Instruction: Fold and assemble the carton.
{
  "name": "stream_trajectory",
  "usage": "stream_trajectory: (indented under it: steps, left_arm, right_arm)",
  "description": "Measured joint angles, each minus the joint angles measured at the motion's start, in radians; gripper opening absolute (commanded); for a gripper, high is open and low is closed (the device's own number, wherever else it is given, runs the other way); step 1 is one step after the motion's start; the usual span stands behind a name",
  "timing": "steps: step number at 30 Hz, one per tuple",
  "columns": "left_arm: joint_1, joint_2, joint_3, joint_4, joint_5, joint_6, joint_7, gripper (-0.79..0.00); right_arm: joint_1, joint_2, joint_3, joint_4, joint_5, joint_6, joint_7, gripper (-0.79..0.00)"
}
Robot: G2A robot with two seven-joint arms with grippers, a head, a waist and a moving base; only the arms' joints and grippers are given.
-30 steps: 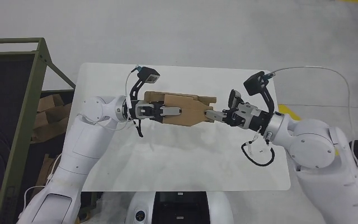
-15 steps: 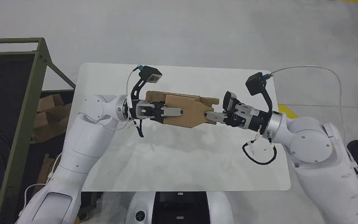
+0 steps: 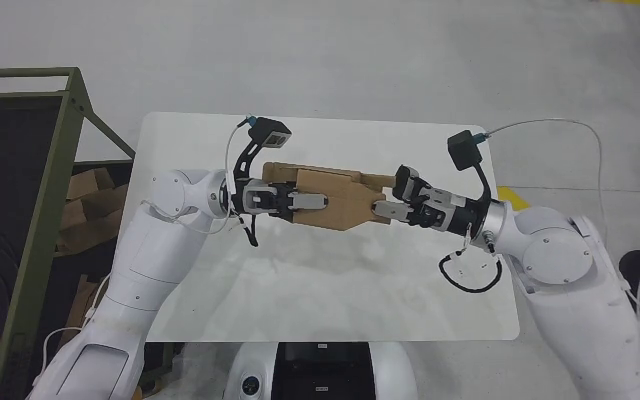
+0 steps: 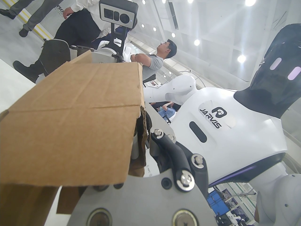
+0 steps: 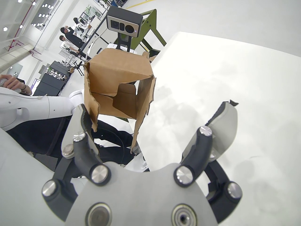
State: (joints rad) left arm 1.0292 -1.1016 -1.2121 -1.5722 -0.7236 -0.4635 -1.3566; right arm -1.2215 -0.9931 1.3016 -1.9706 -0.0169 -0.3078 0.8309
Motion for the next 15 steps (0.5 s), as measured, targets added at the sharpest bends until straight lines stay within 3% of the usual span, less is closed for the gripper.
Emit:
stream_trajectory:
  steps: [11, 15]
  left_arm:
    - [0.003, 0.005, 0.004, -0.013, 0.000, -0.004, 0.004, -0.785]
    - [0.003, 0.006, 0.005, -0.012, -0.002, -0.004, 0.004, -0.785]
  right_arm:
    - [0.002, 0.000, -0.005, 0.010, 0.016, -0.018, 0.003, -0.151]
    - [0.000, 0.001, -0.003, 0.007, 0.016, -0.018, 0.003, -0.289]
